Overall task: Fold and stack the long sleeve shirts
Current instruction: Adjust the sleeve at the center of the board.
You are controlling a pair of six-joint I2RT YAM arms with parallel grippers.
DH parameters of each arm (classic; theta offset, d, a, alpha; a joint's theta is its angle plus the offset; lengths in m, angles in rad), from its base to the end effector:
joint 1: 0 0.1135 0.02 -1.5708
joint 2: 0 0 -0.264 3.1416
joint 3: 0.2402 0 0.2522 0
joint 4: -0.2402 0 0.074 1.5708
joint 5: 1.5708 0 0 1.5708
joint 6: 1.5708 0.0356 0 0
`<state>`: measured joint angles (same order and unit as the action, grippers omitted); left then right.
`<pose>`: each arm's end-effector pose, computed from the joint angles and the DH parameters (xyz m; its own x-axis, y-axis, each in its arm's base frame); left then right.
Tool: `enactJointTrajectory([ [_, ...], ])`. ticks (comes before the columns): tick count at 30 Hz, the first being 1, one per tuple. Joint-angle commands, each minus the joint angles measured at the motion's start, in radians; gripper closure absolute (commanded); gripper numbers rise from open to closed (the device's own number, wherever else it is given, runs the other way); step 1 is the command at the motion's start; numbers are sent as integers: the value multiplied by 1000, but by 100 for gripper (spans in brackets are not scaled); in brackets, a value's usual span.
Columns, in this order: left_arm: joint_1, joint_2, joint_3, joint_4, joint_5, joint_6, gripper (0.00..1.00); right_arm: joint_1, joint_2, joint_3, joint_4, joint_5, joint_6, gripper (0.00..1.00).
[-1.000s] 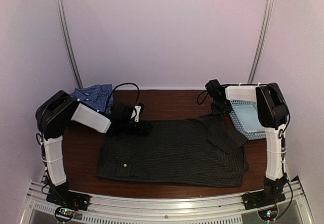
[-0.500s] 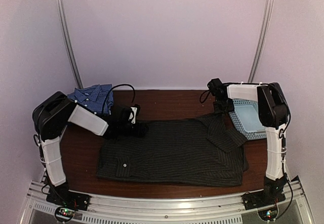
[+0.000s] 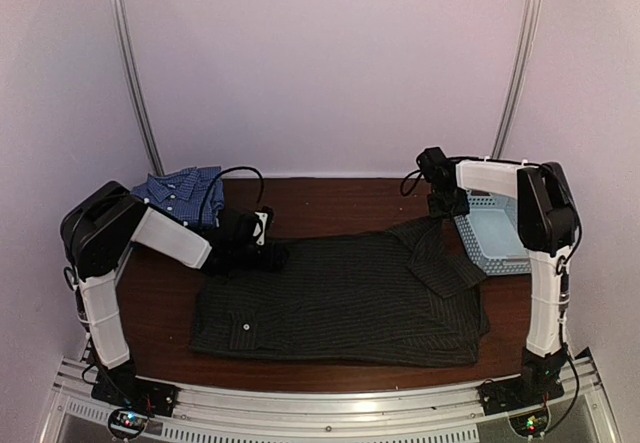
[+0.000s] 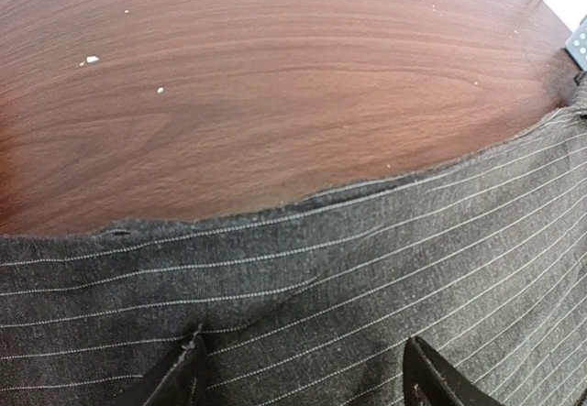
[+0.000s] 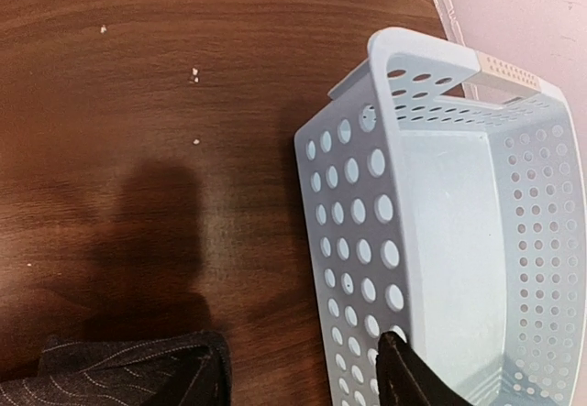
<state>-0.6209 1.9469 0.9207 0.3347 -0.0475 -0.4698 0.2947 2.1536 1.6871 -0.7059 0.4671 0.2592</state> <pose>0.3097 -0.2195 0.1107 -0.7121 -0.0466 -0.7005 0.2568 0.9113 -0.3217 0.4373 0.1160 0.1798 -0.8761 -0.0268 -0.4814 0.1370 0.9435 -0.3017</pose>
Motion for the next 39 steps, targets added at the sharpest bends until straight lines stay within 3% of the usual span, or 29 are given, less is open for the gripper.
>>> enactJointTrajectory([
  [1,26,17,-40,-199,-57,-7,25,-18,-85,-18,20,36,-17,45],
  [16,35,0,-36,-212,-65,11,25,-25,-47,13,-41,116,-21,42],
  [26,35,-3,-3,-223,-44,34,25,-17,-119,-77,85,-104,-62,39],
  [34,39,-89,41,-227,44,110,21,19,-304,-299,271,-385,-64,39],
  [39,67,-132,79,-272,88,133,20,66,-364,-398,324,-408,-57,39],
])
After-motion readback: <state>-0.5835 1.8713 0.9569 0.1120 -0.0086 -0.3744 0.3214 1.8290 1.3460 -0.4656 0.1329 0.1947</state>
